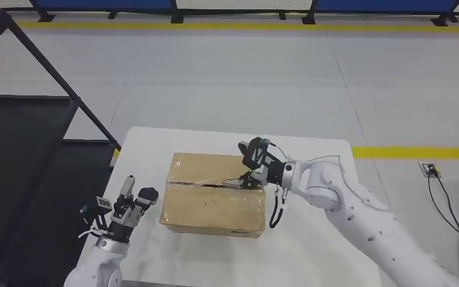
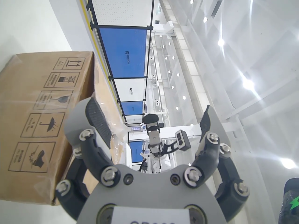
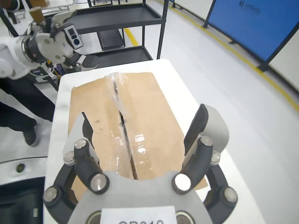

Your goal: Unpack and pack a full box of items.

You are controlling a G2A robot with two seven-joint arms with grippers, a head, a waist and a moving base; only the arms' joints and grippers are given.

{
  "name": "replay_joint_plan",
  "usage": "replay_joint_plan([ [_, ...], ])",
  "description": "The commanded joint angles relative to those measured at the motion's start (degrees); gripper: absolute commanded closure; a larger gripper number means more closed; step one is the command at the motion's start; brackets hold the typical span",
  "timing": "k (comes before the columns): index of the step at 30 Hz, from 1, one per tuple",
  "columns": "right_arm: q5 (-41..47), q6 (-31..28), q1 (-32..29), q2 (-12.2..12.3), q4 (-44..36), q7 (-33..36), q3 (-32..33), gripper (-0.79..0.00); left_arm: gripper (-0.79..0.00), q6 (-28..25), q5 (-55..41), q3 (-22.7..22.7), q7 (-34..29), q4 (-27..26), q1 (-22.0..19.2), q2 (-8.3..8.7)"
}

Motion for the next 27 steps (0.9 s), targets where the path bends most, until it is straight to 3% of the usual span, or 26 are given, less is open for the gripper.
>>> replay_joint_plan([
  [1, 0.0, -0.1, -0.5, 0.1, -0.5, -1.3, 0.2, -0.785, -0.785, -0.2, -0.4, -0.3, 0.0, 0.3, 0.2, -0.01],
  [8, -0.2, 0.6, -1.1, 0.0, -0.5, -0.7, 0.0, -0.785, -0.785, -0.6, -1.5, -0.9, -0.2, 1.1, 0.8, -0.05],
  [16, 12.2, 5.1, 2.4, -2.8, 3.8, 16.7, -3.5, -0.785, -0.785, -0.8, -1.0, -0.4, 0.1, 0.4, 0.9, -0.16],
  [17, 14.4, 4.4, 2.7, -3.0, 4.7, 18.5, -3.8, -0.730, -0.785, -0.8, -1.0, -0.4, 0.1, 0.4, 1.0, -0.17],
  [18, 15.5, 4.2, 3.5, -3.3, 5.7, 20.9, -4.0, -0.520, -0.785, -0.9, -1.0, -0.4, 0.1, 0.5, 1.1, -0.18],
  [20, 16.9, 4.8, 4.3, -3.8, 6.7, 23.0, -4.4, -0.379, -0.785, -1.1, -1.0, -0.4, -0.1, 0.7, 1.1, -0.20],
  [25, 17.9, 5.4, 5.3, -4.7, 7.7, 26.2, -5.3, -0.252, -0.785, -1.2, -1.0, -0.5, -0.2, 1.0, 1.2, -0.22],
  [27, 17.6, 5.7, 5.4, -5.1, 7.7, 27.0, -5.8, -0.160, -0.785, -1.2, -1.0, -0.5, -0.2, 0.9, 1.2, -0.24],
])
